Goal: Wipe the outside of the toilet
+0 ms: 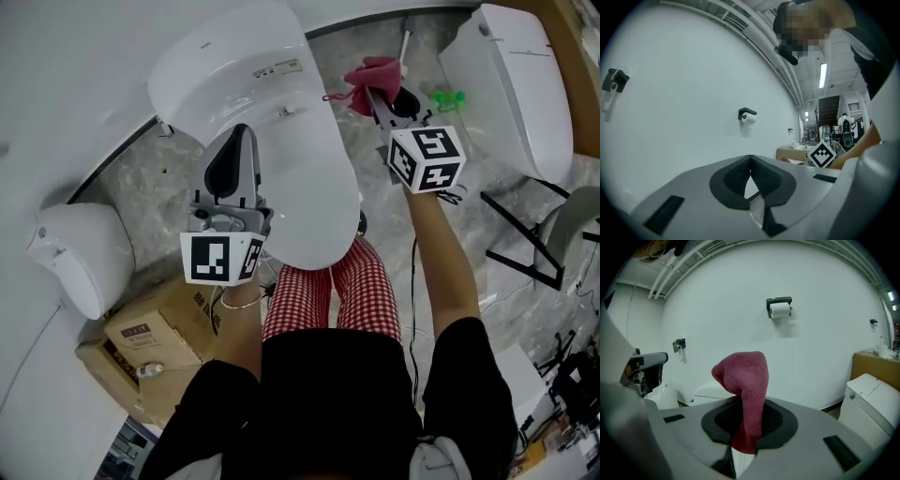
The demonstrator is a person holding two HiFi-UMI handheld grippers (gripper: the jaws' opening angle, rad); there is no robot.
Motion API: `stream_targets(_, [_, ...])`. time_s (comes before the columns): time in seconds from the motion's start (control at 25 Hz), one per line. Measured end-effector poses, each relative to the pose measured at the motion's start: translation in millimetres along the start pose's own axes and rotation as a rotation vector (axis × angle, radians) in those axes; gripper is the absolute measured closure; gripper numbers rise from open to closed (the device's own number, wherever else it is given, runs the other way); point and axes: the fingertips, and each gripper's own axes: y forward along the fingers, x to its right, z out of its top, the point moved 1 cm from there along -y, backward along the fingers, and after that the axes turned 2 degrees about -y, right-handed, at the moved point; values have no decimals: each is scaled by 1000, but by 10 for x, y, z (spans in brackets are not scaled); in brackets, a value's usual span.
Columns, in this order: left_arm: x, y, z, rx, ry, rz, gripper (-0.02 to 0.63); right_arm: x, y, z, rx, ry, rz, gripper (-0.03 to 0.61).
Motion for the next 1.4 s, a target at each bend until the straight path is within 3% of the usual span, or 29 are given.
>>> stream_targets(0.2, [-98,89,0,-5,30,-13,610,-17,170,-80,-9,41,0,492])
stream_targets(0.56, [-48,556,-206,-27,10,96,610,187,701,-205,-40,90,91,492])
stream_targets(0.76, [-57,893,-198,5,-4,146,611,273,933,-214,-65,97,143,492])
stream_targets(1.4, [-162,1695,-350,-3,28,173,609,327,1428,-312,-108,133,240,492])
